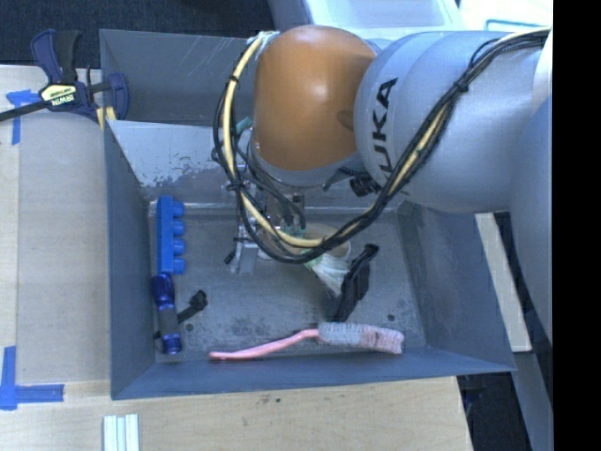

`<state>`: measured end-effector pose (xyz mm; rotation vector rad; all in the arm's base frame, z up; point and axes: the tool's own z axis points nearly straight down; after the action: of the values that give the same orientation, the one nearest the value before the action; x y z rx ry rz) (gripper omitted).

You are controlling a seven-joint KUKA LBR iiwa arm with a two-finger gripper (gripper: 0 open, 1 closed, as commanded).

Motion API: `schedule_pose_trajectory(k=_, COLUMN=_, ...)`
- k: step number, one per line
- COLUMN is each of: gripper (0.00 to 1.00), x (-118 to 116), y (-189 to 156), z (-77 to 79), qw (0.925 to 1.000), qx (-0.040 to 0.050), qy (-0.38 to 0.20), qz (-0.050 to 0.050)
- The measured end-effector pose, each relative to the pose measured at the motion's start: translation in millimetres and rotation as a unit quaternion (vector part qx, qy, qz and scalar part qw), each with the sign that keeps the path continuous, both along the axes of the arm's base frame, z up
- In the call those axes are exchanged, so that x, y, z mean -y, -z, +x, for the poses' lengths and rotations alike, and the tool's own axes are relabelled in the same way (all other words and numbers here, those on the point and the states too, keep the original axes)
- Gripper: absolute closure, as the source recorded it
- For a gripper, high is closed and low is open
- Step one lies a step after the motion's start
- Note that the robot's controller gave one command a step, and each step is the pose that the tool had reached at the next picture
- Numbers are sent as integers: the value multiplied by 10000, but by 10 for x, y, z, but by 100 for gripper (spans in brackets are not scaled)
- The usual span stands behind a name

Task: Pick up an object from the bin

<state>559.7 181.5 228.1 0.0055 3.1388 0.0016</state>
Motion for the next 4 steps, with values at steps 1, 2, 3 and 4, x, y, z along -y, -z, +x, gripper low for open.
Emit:
schedule_pose_trajectory(k=1, gripper=0, x=0, y=0, z=0, qw=10000, qx=0, qy=0, qz=0)
schedule_pose_trajectory(k=2, gripper=0, x=406, y=304, z=-38, qw=10000, qx=-3, qy=18, qz=-10)
schedule_pose_trajectory(k=3, gripper=0, x=430, y=397, z=-155, qw=10000, qx=25, qy=13, qz=10)
schedule_pose_trajectory(k=4, gripper=0, x=419, y=-444, z=-150, qw=9999, qx=91, qy=-94, qz=17)
